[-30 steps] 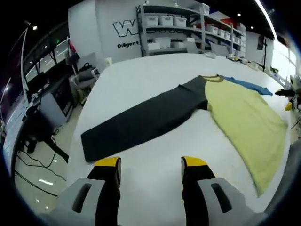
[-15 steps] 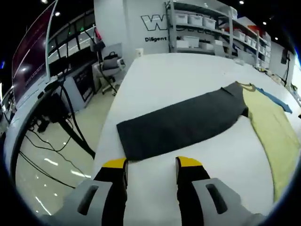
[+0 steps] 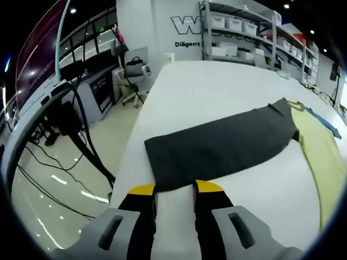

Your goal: Fold the garment on the visible template until the final outline fits inside the template.

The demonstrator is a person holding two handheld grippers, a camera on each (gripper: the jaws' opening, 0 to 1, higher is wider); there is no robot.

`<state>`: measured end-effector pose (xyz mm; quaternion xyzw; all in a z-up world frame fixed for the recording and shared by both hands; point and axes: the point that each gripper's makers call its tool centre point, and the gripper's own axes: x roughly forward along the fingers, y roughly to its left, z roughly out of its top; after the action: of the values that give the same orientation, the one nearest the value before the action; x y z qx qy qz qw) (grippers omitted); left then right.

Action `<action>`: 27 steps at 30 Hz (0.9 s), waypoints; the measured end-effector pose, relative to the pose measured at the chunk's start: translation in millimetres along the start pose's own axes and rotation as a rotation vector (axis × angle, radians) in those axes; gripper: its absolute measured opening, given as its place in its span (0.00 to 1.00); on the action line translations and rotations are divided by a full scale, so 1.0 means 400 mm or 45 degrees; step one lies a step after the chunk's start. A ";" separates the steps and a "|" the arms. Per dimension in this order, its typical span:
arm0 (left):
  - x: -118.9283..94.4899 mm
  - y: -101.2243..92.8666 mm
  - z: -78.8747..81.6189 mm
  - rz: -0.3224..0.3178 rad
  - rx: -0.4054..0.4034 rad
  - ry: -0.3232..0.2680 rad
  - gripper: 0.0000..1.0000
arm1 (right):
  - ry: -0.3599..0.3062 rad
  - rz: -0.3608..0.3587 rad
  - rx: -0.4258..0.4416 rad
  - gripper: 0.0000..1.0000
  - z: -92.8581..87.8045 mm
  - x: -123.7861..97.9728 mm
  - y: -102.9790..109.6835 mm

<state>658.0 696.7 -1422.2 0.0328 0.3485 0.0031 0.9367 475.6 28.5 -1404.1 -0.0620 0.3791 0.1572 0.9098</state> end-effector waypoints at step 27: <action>0.053 0.050 0.011 0.015 -0.119 0.008 0.00 | 0.041 -0.017 0.027 0.87 -0.043 -0.026 0.003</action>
<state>677.3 716.8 -1431.3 -0.0089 0.3507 0.0251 0.9361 456.7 23.0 -1408.8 -0.0575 0.3950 0.1461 0.9052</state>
